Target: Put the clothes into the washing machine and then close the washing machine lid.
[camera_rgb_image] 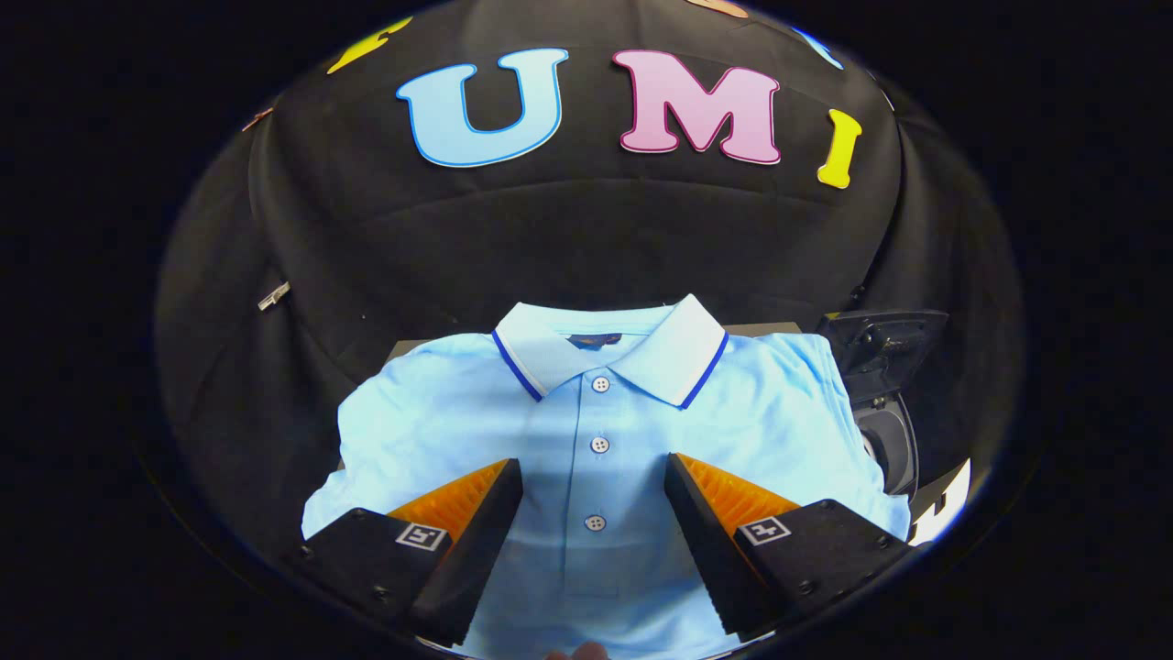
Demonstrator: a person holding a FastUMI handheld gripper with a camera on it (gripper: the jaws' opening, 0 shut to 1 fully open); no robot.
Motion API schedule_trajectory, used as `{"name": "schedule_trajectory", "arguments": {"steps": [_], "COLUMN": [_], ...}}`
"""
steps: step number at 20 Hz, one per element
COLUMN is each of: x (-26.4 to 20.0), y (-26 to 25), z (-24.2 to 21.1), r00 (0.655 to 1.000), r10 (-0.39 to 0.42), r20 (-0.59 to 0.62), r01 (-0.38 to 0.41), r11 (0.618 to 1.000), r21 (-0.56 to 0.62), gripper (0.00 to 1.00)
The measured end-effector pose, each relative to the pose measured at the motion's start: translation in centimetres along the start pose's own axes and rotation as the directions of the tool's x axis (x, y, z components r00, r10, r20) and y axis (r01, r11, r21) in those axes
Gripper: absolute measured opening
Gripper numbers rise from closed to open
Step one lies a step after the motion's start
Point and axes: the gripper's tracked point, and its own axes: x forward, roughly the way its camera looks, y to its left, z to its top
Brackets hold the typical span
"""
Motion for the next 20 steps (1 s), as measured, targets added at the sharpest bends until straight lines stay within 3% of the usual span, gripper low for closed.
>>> {"name": "schedule_trajectory", "arguments": {"steps": [4, 5, 8, 9, 14, 16, 20], "x": [-0.02, 0.05, 0.07, 0.13, 0.29, 0.17, 0.1], "y": [-0.29, -0.35, -0.63, -0.58, -0.5, -0.43, -0.4], "z": [-0.33, -0.3, -0.53, -0.62, -0.53, -0.56, -0.71], "r00": [0.998, 0.996, 0.989, 0.988, 0.984, 0.985, 0.984], "r10": [-0.029, -0.027, -0.036, -0.035, -0.05, -0.048, -0.052], "r20": [-0.063, -0.09, -0.146, -0.153, -0.169, -0.167, -0.173], "r01": [0.027, 0.023, 0.031, 0.031, 0.047, 0.046, 0.052], "r11": [0.999, 0.999, 0.999, 0.999, 0.999, 0.999, 0.999], "r21": [-0.029, -0.046, -0.039, -0.03, -0.021, -0.017, -0.006], "gripper": [0.99, 0.93, 0.93, 0.79, 0.78, 0.41, 0.41]}}
